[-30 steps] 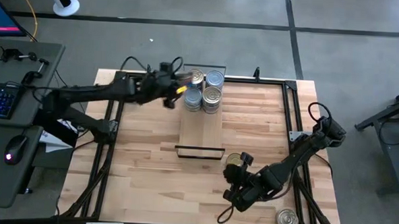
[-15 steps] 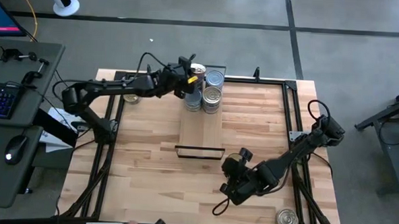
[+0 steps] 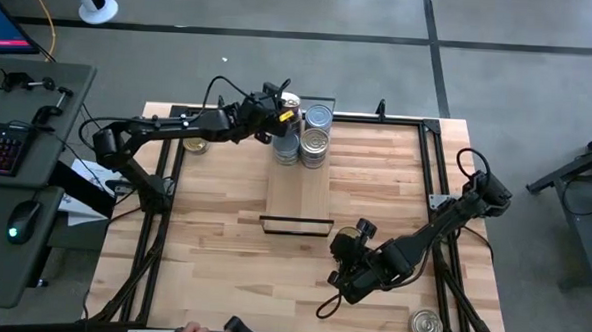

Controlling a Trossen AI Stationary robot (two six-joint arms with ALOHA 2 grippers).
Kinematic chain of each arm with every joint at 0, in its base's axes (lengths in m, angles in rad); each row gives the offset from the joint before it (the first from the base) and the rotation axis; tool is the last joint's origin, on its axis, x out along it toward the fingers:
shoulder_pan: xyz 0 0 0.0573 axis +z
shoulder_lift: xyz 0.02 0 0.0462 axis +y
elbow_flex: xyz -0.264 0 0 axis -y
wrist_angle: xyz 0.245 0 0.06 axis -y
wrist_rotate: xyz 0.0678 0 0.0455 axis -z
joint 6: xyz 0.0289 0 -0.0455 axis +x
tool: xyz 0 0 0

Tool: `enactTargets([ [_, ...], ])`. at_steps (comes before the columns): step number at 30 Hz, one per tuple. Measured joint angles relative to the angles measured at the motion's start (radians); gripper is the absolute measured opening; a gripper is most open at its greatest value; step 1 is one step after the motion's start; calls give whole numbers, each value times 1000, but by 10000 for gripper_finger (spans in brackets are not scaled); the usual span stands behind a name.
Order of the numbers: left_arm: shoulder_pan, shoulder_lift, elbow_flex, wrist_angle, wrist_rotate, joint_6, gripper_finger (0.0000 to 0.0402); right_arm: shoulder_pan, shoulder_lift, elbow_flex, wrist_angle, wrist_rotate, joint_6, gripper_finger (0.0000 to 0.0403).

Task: Stack canned seafood by type on shelf
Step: Stack the pink and blue tuna cans on top of the pink and blue tuna can

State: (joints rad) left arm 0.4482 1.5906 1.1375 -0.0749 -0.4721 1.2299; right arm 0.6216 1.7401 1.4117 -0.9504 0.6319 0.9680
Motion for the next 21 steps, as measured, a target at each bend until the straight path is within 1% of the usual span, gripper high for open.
enactTargets([
  [1,3,-1,0,-9,12,-8,169,0,0,0,0,0,0,0],
  [2,6,-2,0,-13,18,-21,184,0,0,0,0,0,1,0],
  [6,11,1,0,-25,21,-47,256,0,0,0,1,3,26,0],
  [8,10,0,0,-26,18,-47,275,0,0,0,1,4,28,0],
  [13,7,0,1,-40,15,-48,285,0,0,0,1,7,29,0],
  [17,2,0,47,-141,27,-67,287,0,0,0,1,7,29,0],
  [21,9,0,104,-232,83,-127,288,0,0,0,1,8,27,0],
])
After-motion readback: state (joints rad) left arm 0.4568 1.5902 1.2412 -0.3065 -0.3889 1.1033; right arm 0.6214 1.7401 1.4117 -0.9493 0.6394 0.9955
